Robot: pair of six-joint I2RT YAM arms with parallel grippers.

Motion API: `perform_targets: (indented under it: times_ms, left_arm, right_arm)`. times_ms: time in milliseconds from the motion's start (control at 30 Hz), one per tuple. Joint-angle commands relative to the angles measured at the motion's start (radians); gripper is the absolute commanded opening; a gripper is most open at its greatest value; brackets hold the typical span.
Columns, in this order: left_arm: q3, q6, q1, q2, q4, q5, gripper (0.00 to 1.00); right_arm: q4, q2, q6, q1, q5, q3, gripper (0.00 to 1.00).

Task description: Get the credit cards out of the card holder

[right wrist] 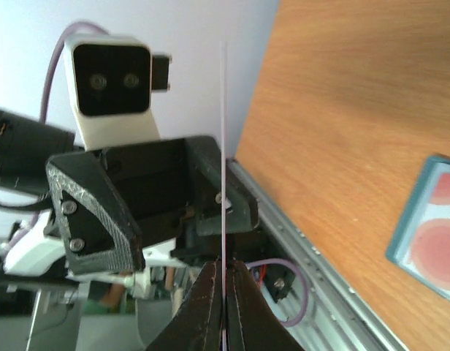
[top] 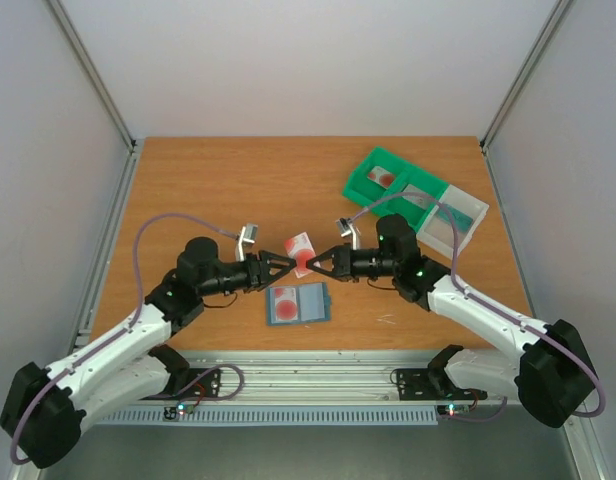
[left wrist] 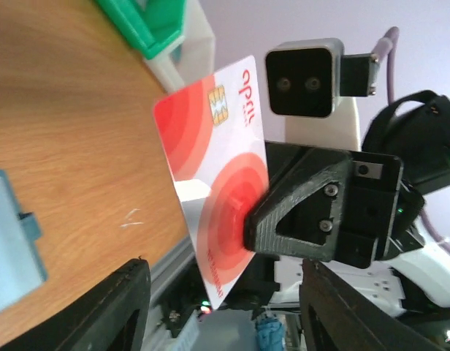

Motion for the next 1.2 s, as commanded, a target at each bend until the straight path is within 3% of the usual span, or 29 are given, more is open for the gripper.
perform_targets:
  times_ms: [0,200,300,700,800,933,1033,1167]
  left_arm:
    - [0.124,0.185,0.029,-0.067,-0.216,0.101,0.6]
    - [0.183,0.293,0.064,-0.114,-0.371,0.129,0.69]
    - [0.199,0.304,0.069,-0.11,-0.387,0.169,0.68]
    - [0.226,0.291,0.074,-0.072,-0.327,0.3,0.41]
    - [0.208,0.253,0.073,-0.061,-0.263,0.318,0.29]
    - [0.199,0.237,0.074,-0.055,-0.246,0.317,0.03]
    - [0.191,0.237,0.073,-0.051,-0.236,0.313,0.0]
    - [0.172,0.229,0.074,-0.061,-0.215,0.283,0.0]
  right_arm:
    - [-0.174,-0.019,-0.175,-0.011,-0.202,0.122,0.01]
    - [-0.233,-0.027,-0.256,-0.011,-0.37,0.159,0.01]
    - [-0.308,-0.024,-0.317,-0.011,-0.411,0.182,0.01]
    - [-0.53,-0.004,-0.479,-0.01,-0.457,0.239,0.01]
    - [-0.526,-0.009,-0.475,-0.01,-0.453,0.233,0.01]
    - [-0.534,-0.004,-0.477,-0.01,-0.442,0.236,0.02]
    - [-0.539,-0.008,-0.47,-0.009,-0.409,0.241,0.06]
    - [-0.511,-0.025,-0.423,-0.011,-0.334,0.23,0.22]
